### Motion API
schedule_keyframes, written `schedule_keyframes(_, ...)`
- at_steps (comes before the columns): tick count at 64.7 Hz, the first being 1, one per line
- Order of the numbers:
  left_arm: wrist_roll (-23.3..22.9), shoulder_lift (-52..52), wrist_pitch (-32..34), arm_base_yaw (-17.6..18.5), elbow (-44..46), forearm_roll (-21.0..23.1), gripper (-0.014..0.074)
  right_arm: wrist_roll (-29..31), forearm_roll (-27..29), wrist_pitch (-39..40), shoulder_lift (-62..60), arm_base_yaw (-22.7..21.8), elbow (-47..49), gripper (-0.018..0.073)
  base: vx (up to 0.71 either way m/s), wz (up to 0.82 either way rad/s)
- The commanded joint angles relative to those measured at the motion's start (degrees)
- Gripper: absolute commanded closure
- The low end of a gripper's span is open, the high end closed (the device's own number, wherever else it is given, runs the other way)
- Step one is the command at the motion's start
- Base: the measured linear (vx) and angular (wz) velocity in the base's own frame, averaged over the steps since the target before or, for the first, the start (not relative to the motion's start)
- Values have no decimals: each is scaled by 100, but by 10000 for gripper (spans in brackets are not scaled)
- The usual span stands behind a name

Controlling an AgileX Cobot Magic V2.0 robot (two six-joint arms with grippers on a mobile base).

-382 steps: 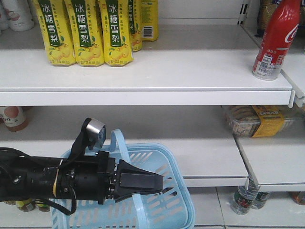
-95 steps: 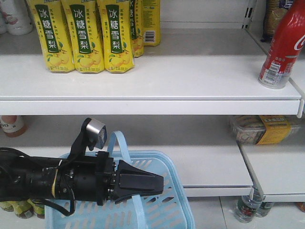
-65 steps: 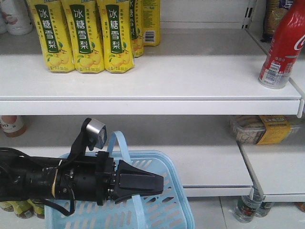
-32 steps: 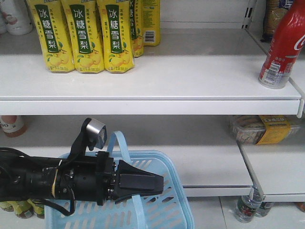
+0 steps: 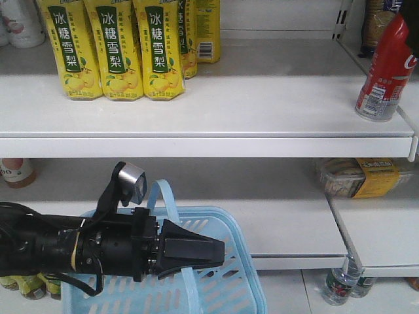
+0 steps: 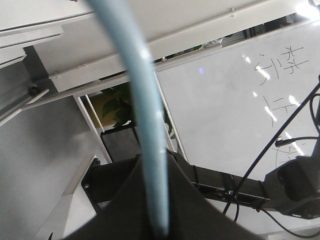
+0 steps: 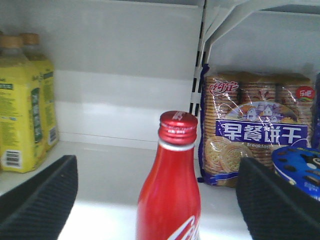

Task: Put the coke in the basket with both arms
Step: 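Grasp the red Coca-Cola bottle by its cap with the right gripper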

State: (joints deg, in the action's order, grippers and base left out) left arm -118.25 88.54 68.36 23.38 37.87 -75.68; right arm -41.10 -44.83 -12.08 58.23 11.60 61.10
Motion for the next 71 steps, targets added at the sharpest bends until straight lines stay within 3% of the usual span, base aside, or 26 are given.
schedule_keyframes(1,107,-220,1033,18,125,353,601,19,-273,-51,275,-5,488,-45,0,0)
schedule_keyframes(19,107,-220,1033,18,125,353,601,-157,-399,-414,1204,-24,1284,-29,0,0)
schedule_keyframes(32,107,-220,1033,18,125,353,601,-286,-446,-520,1565,-329,1546,21,0,0)
schedule_keyframes(41,107,-220,1033,18,125,353,601,-232,-466,-543,1572,-419,1557,182,0,0)
schedule_keyframes(51,107,-220,1033,18,125,353,601,25,-416,-548,1543,-414,1557,496,0,0)
schedule_keyframes(54,107,-220,1033,18,125,353,601,62,-316,-548,1496,-397,1544,573,0,0)
schedule_keyframes(61,107,-220,1033,18,125,353,601,235,60,-601,1302,-397,1542,571,0,0)
schedule_keyframes(71,107,-220,1033,18,125,353,601,1372,1372,-937,755,-397,1542,568,0,0)
